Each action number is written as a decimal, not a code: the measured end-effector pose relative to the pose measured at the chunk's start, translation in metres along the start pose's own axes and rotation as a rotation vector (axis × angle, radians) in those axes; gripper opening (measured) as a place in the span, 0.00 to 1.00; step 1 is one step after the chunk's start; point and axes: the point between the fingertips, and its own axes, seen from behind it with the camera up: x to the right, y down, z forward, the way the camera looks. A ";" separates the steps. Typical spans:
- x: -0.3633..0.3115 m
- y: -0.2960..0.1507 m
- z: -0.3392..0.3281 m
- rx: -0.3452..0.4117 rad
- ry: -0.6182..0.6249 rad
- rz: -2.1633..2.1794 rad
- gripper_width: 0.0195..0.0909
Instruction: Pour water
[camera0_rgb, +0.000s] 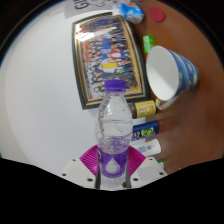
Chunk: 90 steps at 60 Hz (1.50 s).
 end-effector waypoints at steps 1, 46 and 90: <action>-0.002 -0.001 -0.001 -0.005 0.008 -0.038 0.20; -0.049 -0.337 -0.078 0.297 0.509 -1.635 0.20; 0.072 -0.407 -0.103 0.252 0.689 -1.563 0.76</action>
